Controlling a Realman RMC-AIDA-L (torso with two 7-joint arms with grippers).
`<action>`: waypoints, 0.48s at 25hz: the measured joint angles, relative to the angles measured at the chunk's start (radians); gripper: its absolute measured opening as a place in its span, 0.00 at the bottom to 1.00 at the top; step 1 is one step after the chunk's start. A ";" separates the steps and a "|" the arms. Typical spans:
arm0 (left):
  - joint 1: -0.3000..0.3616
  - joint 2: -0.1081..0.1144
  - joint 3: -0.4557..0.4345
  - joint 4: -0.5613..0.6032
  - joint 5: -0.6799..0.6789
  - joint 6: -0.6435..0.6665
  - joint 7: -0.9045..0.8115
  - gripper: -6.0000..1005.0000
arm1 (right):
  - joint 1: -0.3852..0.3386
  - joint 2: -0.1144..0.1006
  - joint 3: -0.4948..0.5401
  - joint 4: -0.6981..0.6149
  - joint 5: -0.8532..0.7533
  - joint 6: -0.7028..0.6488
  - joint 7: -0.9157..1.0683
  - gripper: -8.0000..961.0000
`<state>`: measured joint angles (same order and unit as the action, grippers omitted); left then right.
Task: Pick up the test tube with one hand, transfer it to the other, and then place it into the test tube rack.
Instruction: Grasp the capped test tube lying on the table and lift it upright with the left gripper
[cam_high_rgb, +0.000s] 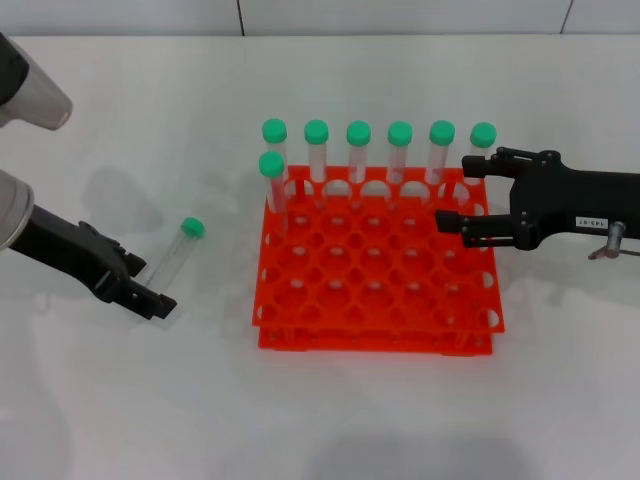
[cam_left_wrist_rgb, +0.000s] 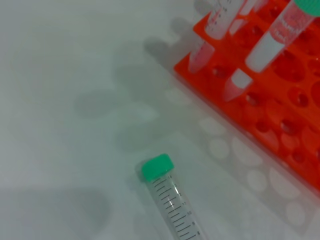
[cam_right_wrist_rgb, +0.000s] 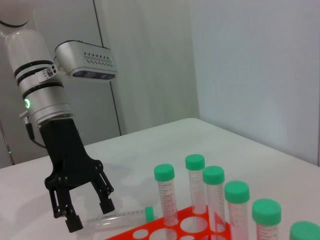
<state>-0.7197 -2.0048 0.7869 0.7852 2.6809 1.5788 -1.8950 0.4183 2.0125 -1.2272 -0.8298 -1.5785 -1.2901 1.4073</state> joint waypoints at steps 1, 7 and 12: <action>0.000 0.000 0.000 0.000 0.000 0.000 0.000 0.85 | 0.000 0.000 0.000 0.000 0.000 0.000 0.000 0.89; 0.002 0.000 0.000 0.000 0.001 0.002 0.000 0.85 | 0.001 0.000 0.003 0.000 0.000 0.000 -0.001 0.89; 0.002 0.000 0.000 0.000 0.003 0.002 -0.001 0.85 | -0.001 0.000 0.004 0.000 0.000 0.001 -0.001 0.89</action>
<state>-0.7178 -2.0049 0.7870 0.7854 2.6841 1.5813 -1.8964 0.4170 2.0125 -1.2229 -0.8299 -1.5785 -1.2894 1.4066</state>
